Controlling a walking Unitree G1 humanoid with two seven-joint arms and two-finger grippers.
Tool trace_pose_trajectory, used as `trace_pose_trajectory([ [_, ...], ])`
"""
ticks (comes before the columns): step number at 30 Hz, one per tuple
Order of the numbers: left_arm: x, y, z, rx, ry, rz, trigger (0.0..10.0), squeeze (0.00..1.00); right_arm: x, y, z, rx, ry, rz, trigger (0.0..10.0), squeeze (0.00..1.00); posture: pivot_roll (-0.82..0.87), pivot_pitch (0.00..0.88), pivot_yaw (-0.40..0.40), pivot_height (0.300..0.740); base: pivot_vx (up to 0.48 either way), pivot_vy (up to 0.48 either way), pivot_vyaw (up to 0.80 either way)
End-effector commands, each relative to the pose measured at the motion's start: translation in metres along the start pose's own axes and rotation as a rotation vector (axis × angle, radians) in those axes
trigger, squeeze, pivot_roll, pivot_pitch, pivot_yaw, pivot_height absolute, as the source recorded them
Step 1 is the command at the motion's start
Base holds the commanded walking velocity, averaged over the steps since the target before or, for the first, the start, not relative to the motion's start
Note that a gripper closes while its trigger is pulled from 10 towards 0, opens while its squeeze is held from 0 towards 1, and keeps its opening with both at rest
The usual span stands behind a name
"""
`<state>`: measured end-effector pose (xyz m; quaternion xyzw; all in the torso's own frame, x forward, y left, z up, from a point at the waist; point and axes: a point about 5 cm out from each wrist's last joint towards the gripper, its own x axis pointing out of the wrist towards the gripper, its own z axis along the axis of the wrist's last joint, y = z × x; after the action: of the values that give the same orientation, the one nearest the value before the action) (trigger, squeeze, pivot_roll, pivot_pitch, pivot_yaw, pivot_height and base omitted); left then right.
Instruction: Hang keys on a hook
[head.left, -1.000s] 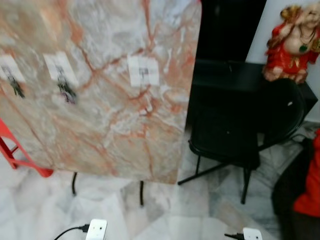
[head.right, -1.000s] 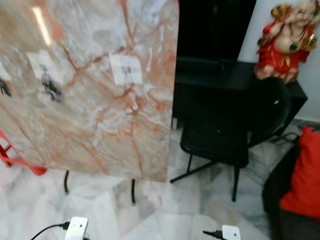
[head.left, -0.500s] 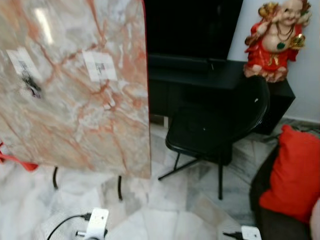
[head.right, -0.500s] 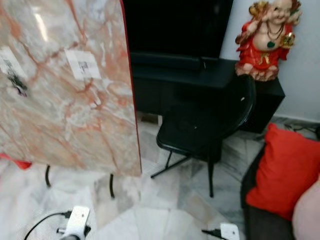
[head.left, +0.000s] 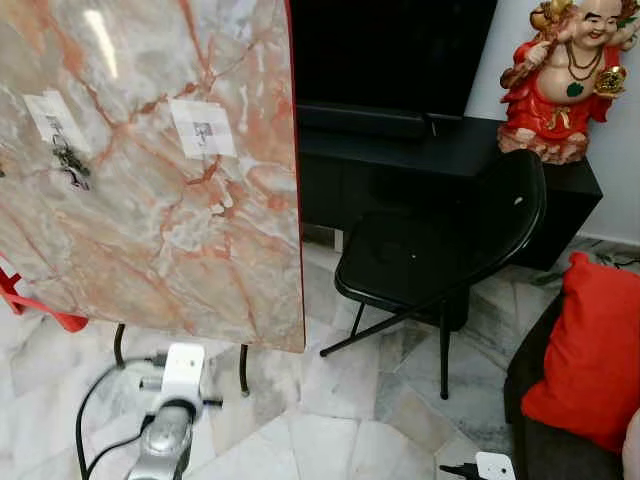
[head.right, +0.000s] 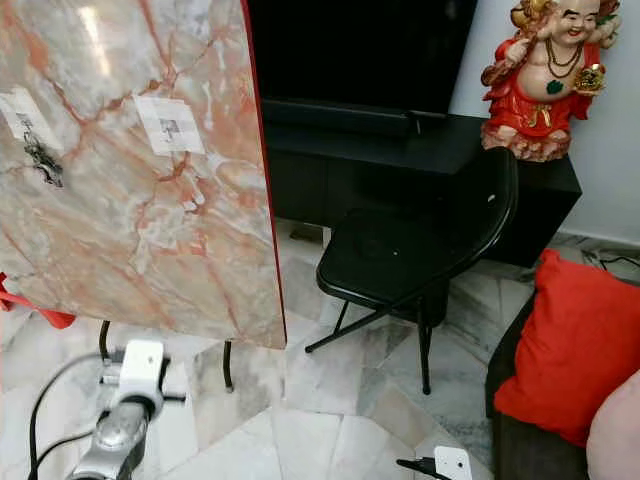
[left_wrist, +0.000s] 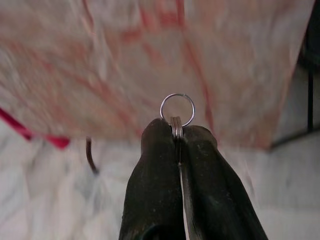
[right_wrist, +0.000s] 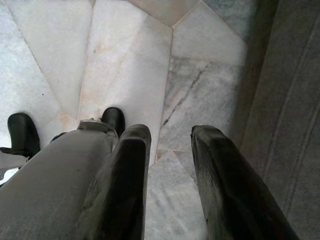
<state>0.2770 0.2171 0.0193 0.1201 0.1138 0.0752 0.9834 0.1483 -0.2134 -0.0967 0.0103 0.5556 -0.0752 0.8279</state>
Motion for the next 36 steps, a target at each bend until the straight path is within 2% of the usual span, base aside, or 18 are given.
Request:
trace_pose_trajectory([
  [1, 0.000, 0.006, 0.011, -0.024, -0.066, 0.051, 10.0, 0.00, 0.000, -0.002, 0.000, -0.016, 0.004, 0.002, 10.0, 0.00, 0.00, 0.000, -0.021, 0.723, 0.000, 0.000, 0.00],
  [2, 0.000, 0.008, 0.020, -0.034, -0.108, 0.071, 10.0, 0.00, 0.000, -0.002, 0.000, -0.020, 0.002, 0.004, 10.0, 0.00, 0.00, 0.000, -0.020, 0.723, 0.000, 0.000, 0.00],
  [6, 0.000, 0.007, 0.034, -0.041, -0.161, 0.074, 10.0, 0.00, 0.000, -0.002, 0.001, -0.039, -0.003, 0.010, 10.0, 0.00, 0.00, 0.000, -0.024, 0.723, 0.000, 0.000, 0.00],
  [8, 0.003, 0.010, 0.051, -0.051, -0.223, 0.109, 10.0, 0.00, 0.000, -0.002, 0.002, -0.068, -0.007, 0.015, 10.0, 0.00, 0.00, 0.000, -0.027, 0.723, 0.000, 0.000, 0.71],
  [13, 0.005, 0.006, 0.068, -0.036, -0.283, 0.103, 10.0, 0.00, 0.000, -0.003, 0.002, -0.026, -0.011, 0.012, 10.0, 0.00, 0.00, 0.000, -0.028, 0.723, 0.000, 0.000, 0.64],
  [21, 0.002, -0.001, 0.073, -0.065, -0.300, 0.056, 10.0, 0.00, 0.000, -0.003, 0.002, -0.030, -0.014, 0.013, 10.0, 0.00, -0.01, 0.000, -0.027, 0.723, 0.063, 0.000, 0.00],
  [28, 0.003, 0.005, 0.077, -0.097, -0.304, 0.092, 10.0, 0.00, 0.000, -0.002, 0.002, -0.055, -0.019, 0.019, 10.0, 0.00, 0.00, 0.000, -0.029, 0.723, 0.280, 0.000, 0.00],
  [31, 0.005, 0.002, 0.079, -0.103, -0.298, 0.072, 10.0, 0.00, 0.000, -0.002, 0.002, -0.076, -0.019, 0.031, 10.0, 0.00, 0.00, 0.000, -0.027, 0.723, 0.305, 0.000, 0.71],
  [36, 0.006, 0.001, 0.083, -0.114, -0.310, 0.061, 10.0, 0.00, 0.000, -0.001, -0.001, -0.035, -0.018, 0.029, 10.0, 0.00, 0.00, 0.000, -0.018, 0.723, 0.311, 0.000, 0.43],
])
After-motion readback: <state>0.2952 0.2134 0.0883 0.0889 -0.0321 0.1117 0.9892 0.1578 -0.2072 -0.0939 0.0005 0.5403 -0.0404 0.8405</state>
